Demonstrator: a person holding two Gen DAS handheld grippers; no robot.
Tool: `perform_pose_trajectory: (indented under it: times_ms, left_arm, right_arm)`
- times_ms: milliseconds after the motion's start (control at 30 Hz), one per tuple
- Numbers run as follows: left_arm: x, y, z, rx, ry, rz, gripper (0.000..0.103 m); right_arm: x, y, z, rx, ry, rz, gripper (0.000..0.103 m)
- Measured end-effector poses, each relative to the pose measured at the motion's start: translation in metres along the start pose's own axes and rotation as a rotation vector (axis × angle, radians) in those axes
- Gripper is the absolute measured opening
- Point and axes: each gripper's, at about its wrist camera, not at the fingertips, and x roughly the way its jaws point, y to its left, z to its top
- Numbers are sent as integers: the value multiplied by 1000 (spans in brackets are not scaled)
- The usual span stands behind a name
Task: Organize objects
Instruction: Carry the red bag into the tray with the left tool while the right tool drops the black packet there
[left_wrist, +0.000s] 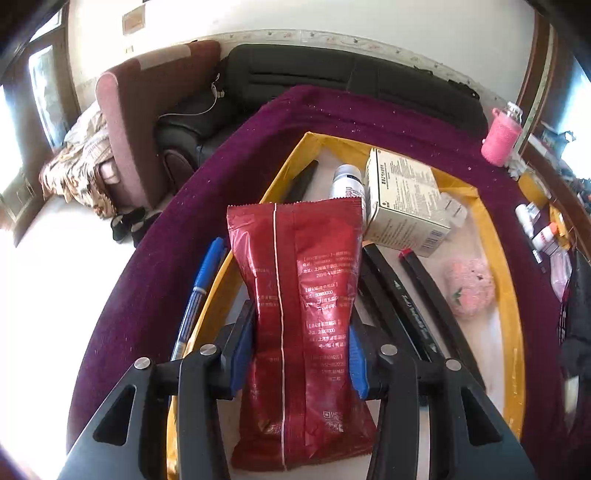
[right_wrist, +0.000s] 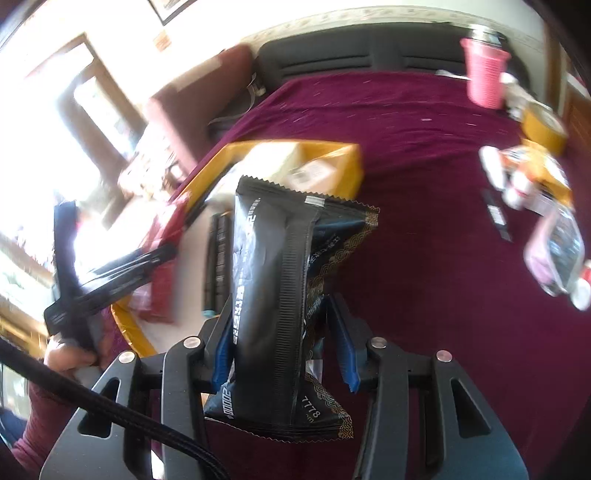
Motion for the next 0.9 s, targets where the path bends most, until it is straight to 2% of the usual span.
perform_pose_trajectory:
  times_ms: [100,200,333,400,433,467,600,700,767,900]
  left_arm:
    - [12,-4,2,-13,15,6,46]
    - [7,7,1,-74,25,-97,47]
    - [-21,31,-8,-132,-19,-198,48]
    - [-40,42,-11,-151,-82,-192,52]
    - [-52,48,-15,-164,-118,-179,61]
    - [-61,54,-18,-181,-153,-168,64]
    - [-82,75,-21,-249,-256,-166,64]
    - [-90,82,-26,-282,-308,-155,64]
    - [-92,86,-30,-303,-327,-148,65]
    - [-91,87,-37,-328,-356,-114,66]
  right_arm:
    - [24,27,7,-43,39,16,45]
    - [43,40,14,-56,74,37,45]
    - [75,57,21,-47,137,71,45]
    - [88,64,24,-49,160,77,45]
    - [97,69,25,-50,175,84,45]
    - [102,73,27,-48,186,93,45]
    - [127,89,27,-45,224,103,46]
    - [143,90,27,4,240,93,51]
    - [140,90,30,2,213,60,57]
    - [123,87,31,-7,158,35,60]
